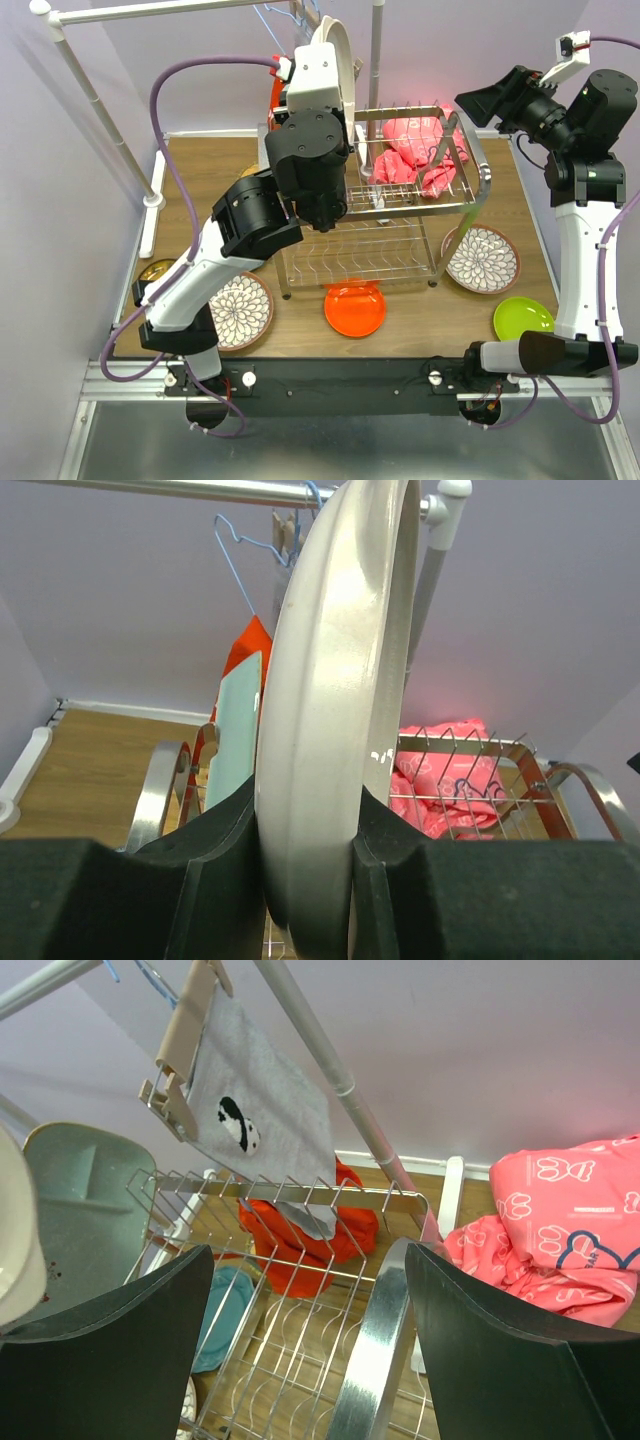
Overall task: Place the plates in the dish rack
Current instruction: Insert the plate into the dish rack
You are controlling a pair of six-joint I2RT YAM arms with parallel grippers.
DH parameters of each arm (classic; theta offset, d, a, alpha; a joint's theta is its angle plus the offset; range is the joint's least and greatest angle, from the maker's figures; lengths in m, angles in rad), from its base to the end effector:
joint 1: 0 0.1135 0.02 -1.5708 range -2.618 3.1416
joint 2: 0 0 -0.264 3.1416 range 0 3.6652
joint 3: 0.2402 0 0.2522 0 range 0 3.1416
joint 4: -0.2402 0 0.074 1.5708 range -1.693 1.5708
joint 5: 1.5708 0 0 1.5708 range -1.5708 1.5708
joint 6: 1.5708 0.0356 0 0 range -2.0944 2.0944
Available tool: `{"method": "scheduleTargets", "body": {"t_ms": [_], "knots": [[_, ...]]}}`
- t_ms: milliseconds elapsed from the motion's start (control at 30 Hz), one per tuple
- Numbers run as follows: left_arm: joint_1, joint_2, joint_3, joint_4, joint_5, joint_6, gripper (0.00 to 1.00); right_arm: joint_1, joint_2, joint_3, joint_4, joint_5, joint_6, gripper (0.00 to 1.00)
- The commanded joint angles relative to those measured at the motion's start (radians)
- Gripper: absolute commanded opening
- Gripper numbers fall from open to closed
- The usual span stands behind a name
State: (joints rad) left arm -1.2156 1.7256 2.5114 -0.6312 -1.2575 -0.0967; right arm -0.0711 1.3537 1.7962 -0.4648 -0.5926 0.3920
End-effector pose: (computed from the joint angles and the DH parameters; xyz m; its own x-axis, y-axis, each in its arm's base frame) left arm 0.1275 -0.2464 0.6031 0.0570 -0.2391 -0.9693 -0.0326 0.9699 -0.2412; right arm 0.2631 0.0012 0.5281 -0.2108 0.3327 -0.9192 -0.4518 0.8007 0.3935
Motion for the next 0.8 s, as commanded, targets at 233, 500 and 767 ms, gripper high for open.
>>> {"method": "scheduleTargets", "body": {"t_ms": [233,500,767], "knots": [[0.067,-0.061,0.018,-0.136,0.047,-0.143,0.00,0.005,-0.016,-0.001,-0.012,-0.004,-0.004,0.86],[0.067,-0.043,0.017,-0.167,-0.014,-0.095,0.00,0.007,-0.008,0.002,-0.012,-0.003,-0.002,0.86],[0.068,-0.021,0.004,-0.063,-0.106,0.072,0.00,0.005,-0.010,-0.003,-0.012,0.000,-0.002,0.86]]}}
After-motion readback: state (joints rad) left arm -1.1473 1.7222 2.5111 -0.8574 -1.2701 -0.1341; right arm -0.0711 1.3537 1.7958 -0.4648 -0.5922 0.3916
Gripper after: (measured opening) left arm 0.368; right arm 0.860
